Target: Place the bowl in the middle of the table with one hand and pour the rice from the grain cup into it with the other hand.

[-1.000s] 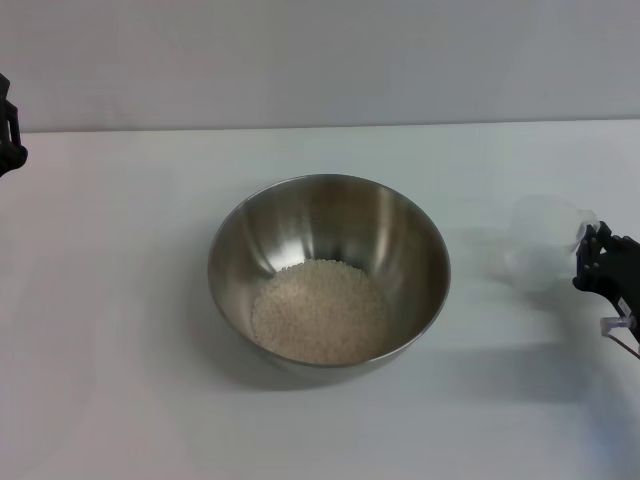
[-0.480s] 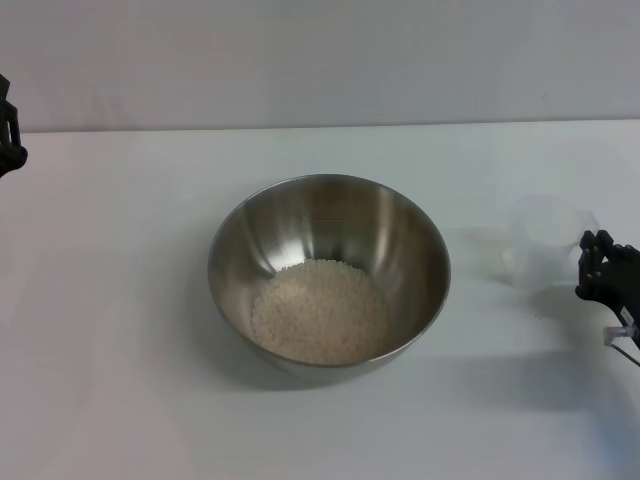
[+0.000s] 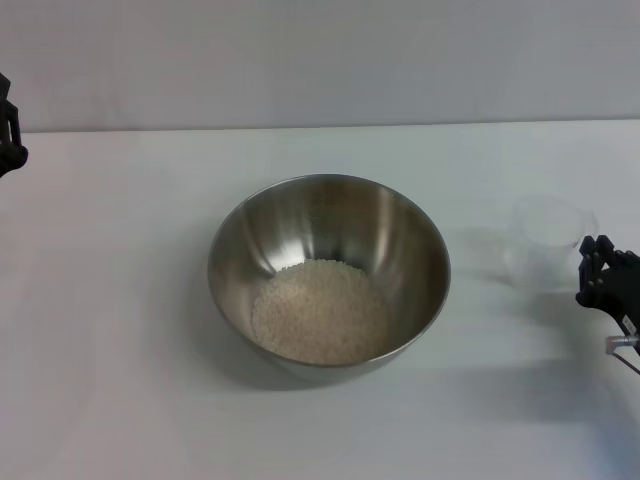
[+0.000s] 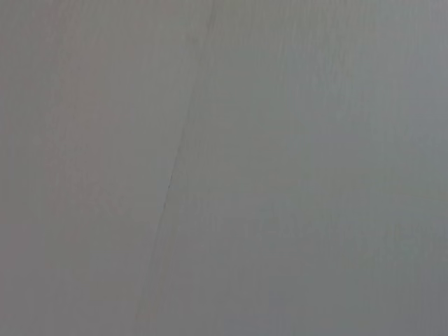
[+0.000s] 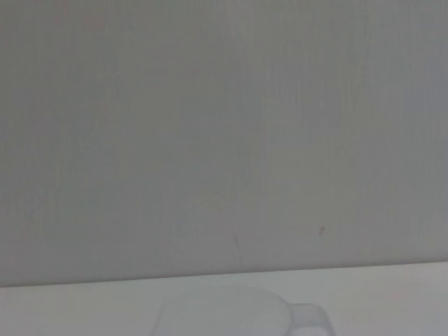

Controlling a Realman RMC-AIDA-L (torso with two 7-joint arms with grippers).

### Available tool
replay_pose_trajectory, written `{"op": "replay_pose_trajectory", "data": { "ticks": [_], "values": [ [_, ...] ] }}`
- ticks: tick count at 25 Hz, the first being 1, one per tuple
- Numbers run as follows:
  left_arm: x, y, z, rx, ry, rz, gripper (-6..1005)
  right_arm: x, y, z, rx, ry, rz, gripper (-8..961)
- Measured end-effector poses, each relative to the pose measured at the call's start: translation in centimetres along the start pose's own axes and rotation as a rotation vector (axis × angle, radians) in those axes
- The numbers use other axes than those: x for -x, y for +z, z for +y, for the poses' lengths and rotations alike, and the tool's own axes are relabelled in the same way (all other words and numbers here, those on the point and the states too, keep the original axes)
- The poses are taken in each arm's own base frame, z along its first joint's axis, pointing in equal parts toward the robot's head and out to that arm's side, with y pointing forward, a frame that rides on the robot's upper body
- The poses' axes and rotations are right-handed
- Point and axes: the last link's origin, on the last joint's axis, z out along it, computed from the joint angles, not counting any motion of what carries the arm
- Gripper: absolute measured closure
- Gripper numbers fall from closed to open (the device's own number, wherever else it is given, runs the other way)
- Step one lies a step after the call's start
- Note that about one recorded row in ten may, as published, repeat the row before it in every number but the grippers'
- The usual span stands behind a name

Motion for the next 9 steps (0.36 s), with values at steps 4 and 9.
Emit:
{"op": "replay_pose_trajectory", "data": {
  "ticks": [4,9],
  "values": [
    [0.0,-0.1,0.0,-0.001,0.001,-0.002,790,-0.3,-0.9,0.1,0.014,0.009,-0.012,844],
    [0.1,-0.1,-0.1,-0.003,0.003,-0.005,790,-0.3,-1.9,0.0,0.017,0.013,-0.041,844]
  ]
}}
